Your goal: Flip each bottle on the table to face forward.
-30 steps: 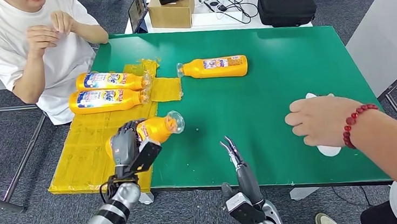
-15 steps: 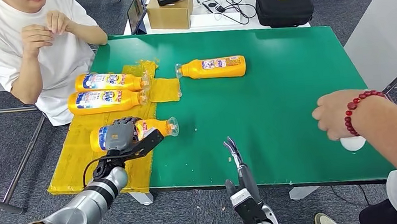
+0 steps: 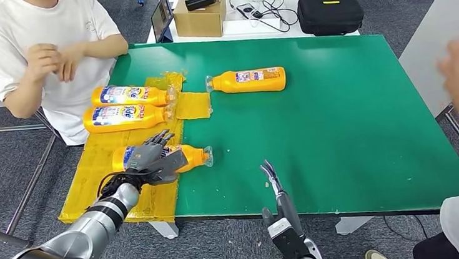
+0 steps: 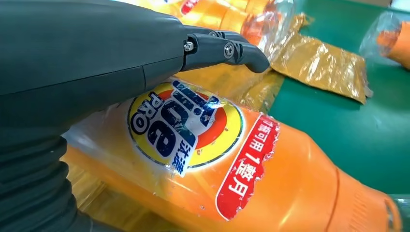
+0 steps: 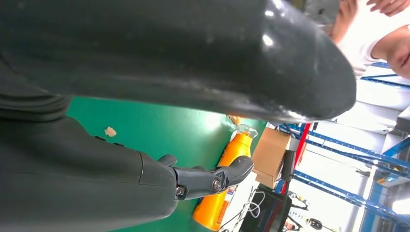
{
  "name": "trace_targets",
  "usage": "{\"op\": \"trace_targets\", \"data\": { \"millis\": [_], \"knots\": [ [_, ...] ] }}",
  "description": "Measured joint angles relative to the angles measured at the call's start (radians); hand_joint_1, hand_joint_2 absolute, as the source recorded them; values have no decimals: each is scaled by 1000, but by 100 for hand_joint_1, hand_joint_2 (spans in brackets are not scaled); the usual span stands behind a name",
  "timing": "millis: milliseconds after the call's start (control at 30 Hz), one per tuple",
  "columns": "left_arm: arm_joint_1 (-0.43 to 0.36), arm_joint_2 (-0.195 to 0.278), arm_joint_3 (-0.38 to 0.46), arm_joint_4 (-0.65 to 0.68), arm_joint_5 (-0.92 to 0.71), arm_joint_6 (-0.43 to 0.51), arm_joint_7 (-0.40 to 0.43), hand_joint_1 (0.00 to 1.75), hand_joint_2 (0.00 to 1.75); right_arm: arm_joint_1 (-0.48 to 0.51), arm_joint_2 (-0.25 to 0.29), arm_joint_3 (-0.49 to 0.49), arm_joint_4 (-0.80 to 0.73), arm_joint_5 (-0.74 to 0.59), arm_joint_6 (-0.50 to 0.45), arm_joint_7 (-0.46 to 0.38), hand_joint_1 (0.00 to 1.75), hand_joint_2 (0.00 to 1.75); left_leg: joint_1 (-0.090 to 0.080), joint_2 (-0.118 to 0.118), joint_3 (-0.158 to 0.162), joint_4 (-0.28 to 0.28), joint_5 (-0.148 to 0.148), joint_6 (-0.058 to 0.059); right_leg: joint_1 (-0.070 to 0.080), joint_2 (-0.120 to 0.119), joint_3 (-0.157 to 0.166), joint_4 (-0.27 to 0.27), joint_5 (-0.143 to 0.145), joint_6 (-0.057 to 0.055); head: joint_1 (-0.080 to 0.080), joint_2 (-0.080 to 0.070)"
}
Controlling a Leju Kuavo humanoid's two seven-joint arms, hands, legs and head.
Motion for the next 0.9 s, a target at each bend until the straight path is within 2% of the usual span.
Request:
{"op": "trace_targets", "data": {
  "millis": [133,233,333,367,467,500,700,900],
  "knots": [
    [-2,-13,24,-24,103,-121,-74,0,0,-1,2,-23,8,18,15,0,0,0,0,-4,1,0,2,1,0,-5,2,0,0,0,0,0],
    [35,-40,58,-79,206,-148,-170,0,0,-1,6,-33,12,30,21,0,0,0,0,-5,-1,0,2,1,0,-6,1,0,0,1,0,0],
    [71,-64,81,-130,250,-146,-198,0,0,-1,7,-40,14,35,21,0,0,0,0,-5,-4,0,2,1,0,-6,-2,0,1,1,0,0],
    [82,-71,89,-148,266,-140,-211,0,44,-1,7,-41,15,38,20,0,0,0,0,-5,-5,1,2,1,0,-6,-3,0,1,1,0,0],
    [140,-92,118,-247,377,-79,-280,0,175,2,8,-43,14,54,-11,0,0,131,0,-3,-7,1,2,1,0,-6,-7,0,1,1,0,0],
    [164,-102,126,-301,432,-49,-294,0,175,5,7,-43,12,61,-30,0,0,175,0,-3,-8,1,2,1,0,-6,-8,0,1,2,0,0],
    [339,-155,135,-743,739,142,-291,0,175,20,0,-43,-10,81,-108,0,0,175,0,0,-13,1,0,0,0,-4,-12,0,0,2,0,0],
    [453,-175,132,-995,831,203,-322,0,175,25,-11,-43,-17,133,-154,0,0,175,0,0,-15,1,0,0,0,-4,-15,0,0,2,0,0]
  ]
}}
